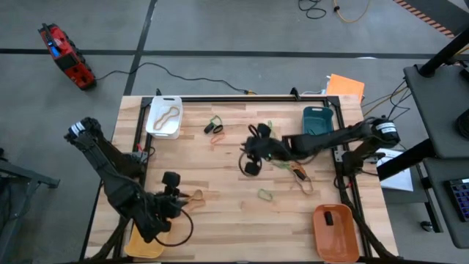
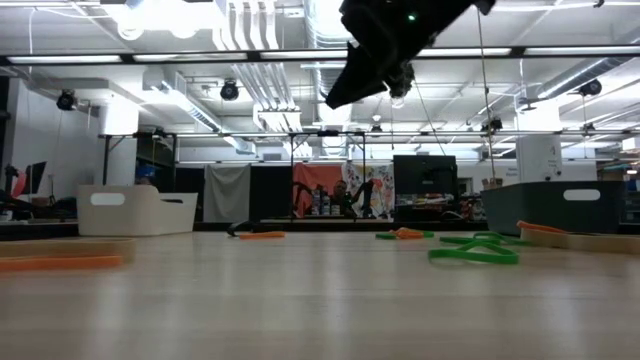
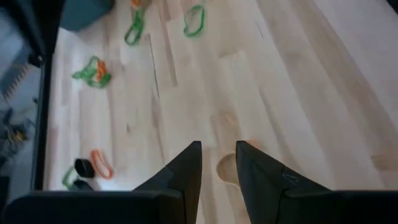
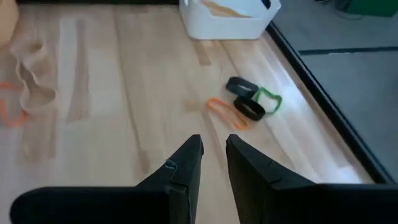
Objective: Sort rubber bands into baskets
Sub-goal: Put the black rubber band into the orange bin
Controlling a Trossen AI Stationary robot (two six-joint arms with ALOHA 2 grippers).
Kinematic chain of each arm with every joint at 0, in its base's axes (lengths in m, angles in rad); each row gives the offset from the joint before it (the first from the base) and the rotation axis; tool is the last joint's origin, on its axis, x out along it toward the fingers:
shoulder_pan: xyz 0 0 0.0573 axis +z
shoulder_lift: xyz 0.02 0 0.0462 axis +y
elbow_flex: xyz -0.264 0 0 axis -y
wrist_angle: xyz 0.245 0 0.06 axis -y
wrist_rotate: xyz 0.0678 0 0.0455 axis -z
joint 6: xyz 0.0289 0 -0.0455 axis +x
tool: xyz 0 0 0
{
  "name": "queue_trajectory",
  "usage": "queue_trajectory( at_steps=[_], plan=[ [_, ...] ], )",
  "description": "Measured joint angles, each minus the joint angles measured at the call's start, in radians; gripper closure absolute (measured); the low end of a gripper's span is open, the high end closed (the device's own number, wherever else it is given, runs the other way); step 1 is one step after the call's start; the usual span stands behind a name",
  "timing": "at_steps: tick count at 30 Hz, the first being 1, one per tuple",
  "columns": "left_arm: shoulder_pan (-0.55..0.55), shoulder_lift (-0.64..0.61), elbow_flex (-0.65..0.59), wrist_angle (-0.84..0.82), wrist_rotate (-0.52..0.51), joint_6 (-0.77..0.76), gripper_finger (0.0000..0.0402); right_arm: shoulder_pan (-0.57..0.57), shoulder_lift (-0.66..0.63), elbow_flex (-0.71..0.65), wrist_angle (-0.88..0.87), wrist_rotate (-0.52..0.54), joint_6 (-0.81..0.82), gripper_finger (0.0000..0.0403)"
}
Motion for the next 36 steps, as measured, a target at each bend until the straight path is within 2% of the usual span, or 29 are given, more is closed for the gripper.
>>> queue_trajectory(
  at_steps=[6,10,13,18,21,26,30,36],
  plan=[
    [0.002,-0.124,-0.16,0.168,-0.106,0.043,0.0318,-0.07,-0.003,0.05,-0.085,-0.107,-0.124,0.0335],
    [0.012,-0.223,-0.265,0.281,-0.175,0.047,0.0318,-0.126,-0.007,0.11,-0.159,-0.156,-0.15,0.0335],
    [0.026,-0.286,-0.327,0.32,-0.237,0.049,0.0318,-0.173,0.002,0.169,-0.223,-0.185,-0.168,0.0335],
    [0.034,-0.366,-0.401,0.338,-0.39,0.045,0.0318,-0.21,0.033,0.258,-0.368,-0.186,-0.392,0.0335],
    [0.034,-0.399,-0.417,0.344,-0.423,0.043,0.0318,-0.238,0.051,0.327,-0.427,-0.19,-0.435,0.0335],
    [0.034,-0.427,-0.42,0.34,-0.472,0.061,0.0318,-0.283,0.122,0.414,-0.442,-0.19,-0.413,0.0335],
    [0.034,-0.437,-0.414,0.332,-0.541,0.07,0.0318,-0.298,0.201,0.45,-0.386,-0.197,-0.399,0.0335],
    [0.034,-0.437,-0.409,0.331,-0.57,0.069,0.0318,-0.321,0.326,0.453,-0.237,-0.292,-0.399,0.0335]
  ],
)
